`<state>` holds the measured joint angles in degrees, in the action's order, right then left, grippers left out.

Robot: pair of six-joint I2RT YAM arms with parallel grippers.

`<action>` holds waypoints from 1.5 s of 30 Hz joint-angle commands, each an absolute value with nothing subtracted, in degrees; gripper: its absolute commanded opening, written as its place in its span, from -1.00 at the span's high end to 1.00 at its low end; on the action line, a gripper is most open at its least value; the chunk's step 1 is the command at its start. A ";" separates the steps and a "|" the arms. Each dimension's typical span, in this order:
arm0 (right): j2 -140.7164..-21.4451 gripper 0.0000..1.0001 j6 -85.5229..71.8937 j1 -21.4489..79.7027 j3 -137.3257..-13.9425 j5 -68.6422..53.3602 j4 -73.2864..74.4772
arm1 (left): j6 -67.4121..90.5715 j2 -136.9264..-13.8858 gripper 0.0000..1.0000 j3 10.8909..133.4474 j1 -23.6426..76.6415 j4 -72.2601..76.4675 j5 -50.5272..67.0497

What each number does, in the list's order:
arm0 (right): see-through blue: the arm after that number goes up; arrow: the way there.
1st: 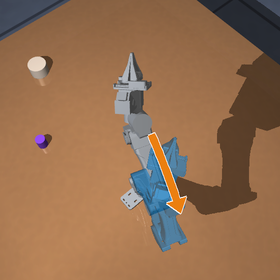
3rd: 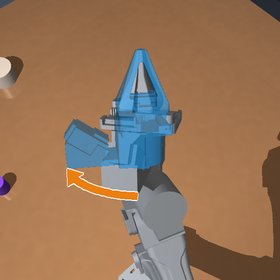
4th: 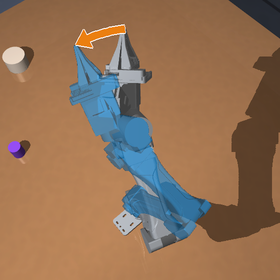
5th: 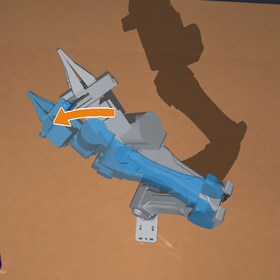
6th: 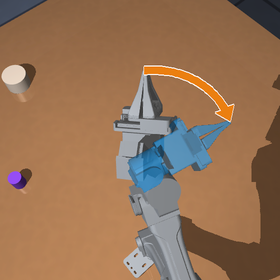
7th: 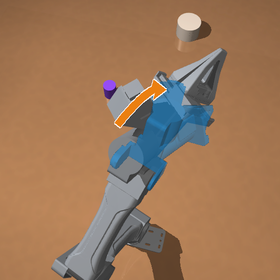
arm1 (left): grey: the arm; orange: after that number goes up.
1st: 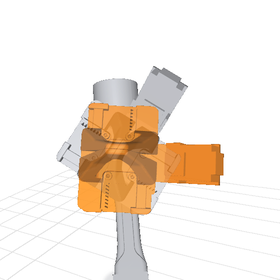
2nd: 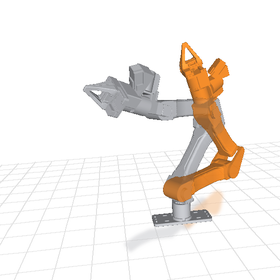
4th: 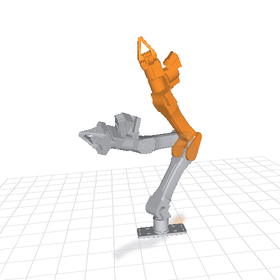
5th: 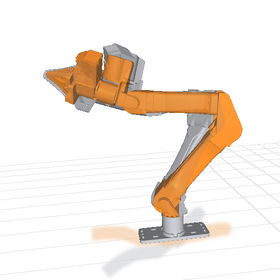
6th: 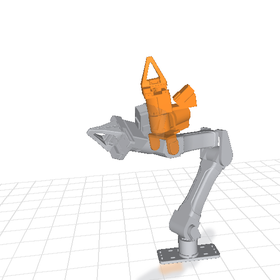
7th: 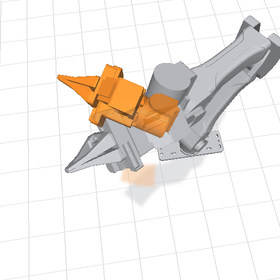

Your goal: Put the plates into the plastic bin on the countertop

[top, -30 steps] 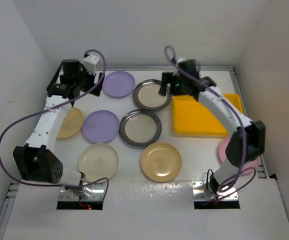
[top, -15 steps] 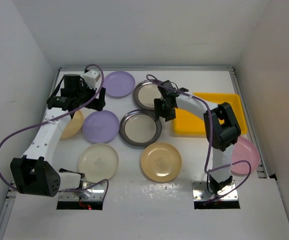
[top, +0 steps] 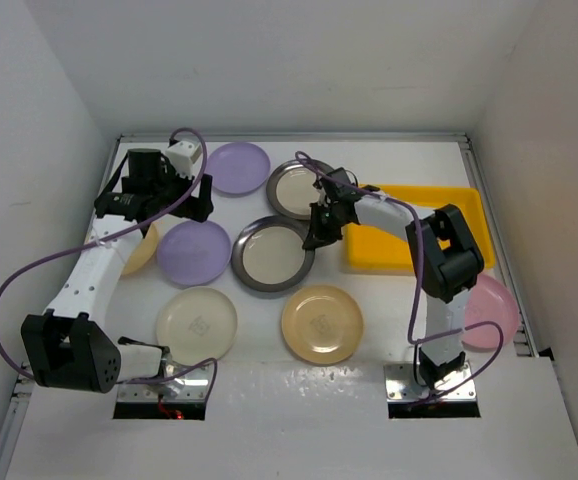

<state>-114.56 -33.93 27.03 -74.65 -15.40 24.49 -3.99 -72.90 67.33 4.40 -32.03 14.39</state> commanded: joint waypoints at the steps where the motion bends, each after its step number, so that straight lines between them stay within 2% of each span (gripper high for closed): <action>1: -109.18 1.00 -33.49 26.63 -72.34 -10.63 22.94 | -3.25 -72.60 -0.82 68.38 4.39 -30.23 15.91; 9: -89.59 1.00 -38.22 22.69 -72.16 -20.12 18.21 | -4.31 -74.61 -0.82 70.57 4.39 -30.23 15.91; 11: -84.14 1.00 -42.26 18.73 -69.97 -21.61 15.22 | -4.31 -75.14 -0.82 70.58 4.39 -29.71 16.52; 16: -74.64 1.00 -48.86 0.28 -61.00 -22.68 9.93 | -4.31 -75.15 -0.82 71.19 4.39 -29.71 17.05; 20: -74.18 1.00 -47.91 -15.61 -54.77 -23.29 10.37 | -4.83 -75.67 -0.82 71.19 4.39 -29.71 16.53; 25: -76.90 1.00 -43.51 -25.12 -54.05 -25.93 14.85 | -5.36 -76.20 -0.82 71.72 3.87 -29.71 15.38; 32: -85.84 1.00 -41.92 -29.53 -53.17 -27.67 10.82 | -5.89 -78.83 -0.82 73.65 3.34 -30.23 15.38; 34: -88.05 1.00 -38.70 -30.32 -56.76 -29.88 15.70 | -5.89 -80.15 -0.82 74.97 2.82 -30.76 15.38; 41: -79.28 1.00 -35.86 -30.94 -53.26 -29.71 16.96 | -7.65 -83.92 -0.82 79.26 2.20 -31.29 16.61; 45: -83.66 1.00 -36.12 -31.03 -54.31 -34.17 16.78 | -8.78 -87.61 -0.79 82.26 2.20 -32.34 17.84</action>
